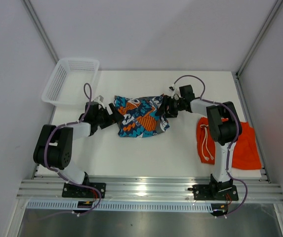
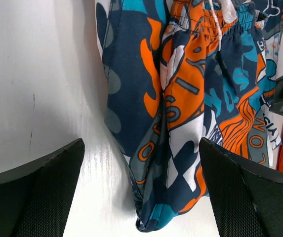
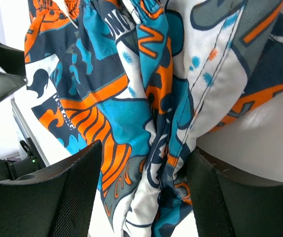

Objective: Fold and stack the shorts
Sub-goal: Neatly place the folded shorts to the corner

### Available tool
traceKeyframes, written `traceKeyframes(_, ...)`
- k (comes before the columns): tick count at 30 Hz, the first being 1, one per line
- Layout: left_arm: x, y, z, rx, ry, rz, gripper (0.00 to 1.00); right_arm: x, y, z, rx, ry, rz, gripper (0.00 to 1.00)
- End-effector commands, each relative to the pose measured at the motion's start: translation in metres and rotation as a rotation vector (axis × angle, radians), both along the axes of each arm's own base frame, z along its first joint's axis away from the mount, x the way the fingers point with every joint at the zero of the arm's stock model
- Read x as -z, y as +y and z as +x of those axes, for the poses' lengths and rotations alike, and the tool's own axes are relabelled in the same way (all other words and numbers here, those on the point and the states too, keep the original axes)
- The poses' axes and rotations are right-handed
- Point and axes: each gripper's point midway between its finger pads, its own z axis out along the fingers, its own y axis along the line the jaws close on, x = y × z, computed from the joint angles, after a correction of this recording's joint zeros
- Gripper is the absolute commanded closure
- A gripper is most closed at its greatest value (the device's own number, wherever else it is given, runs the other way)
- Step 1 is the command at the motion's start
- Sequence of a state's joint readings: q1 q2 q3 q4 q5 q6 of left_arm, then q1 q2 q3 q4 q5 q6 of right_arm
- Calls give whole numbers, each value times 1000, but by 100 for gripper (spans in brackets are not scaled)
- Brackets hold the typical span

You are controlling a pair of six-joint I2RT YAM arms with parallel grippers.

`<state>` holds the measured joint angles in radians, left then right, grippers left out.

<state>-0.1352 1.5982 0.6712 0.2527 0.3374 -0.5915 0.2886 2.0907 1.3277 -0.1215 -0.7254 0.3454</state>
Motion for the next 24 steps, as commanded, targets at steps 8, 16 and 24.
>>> traceKeyframes(8,-9,-10,27,9,-71,-31,6,24,7,-5,-8,41,9,35)
traceKeyframes(16,4,-22,33,27,-30,16,25,29,13,-7,-14,27,-48,43)
traceKeyframes(24,11,-23,34,11,-19,62,64,32,13,-4,15,-9,-151,66)
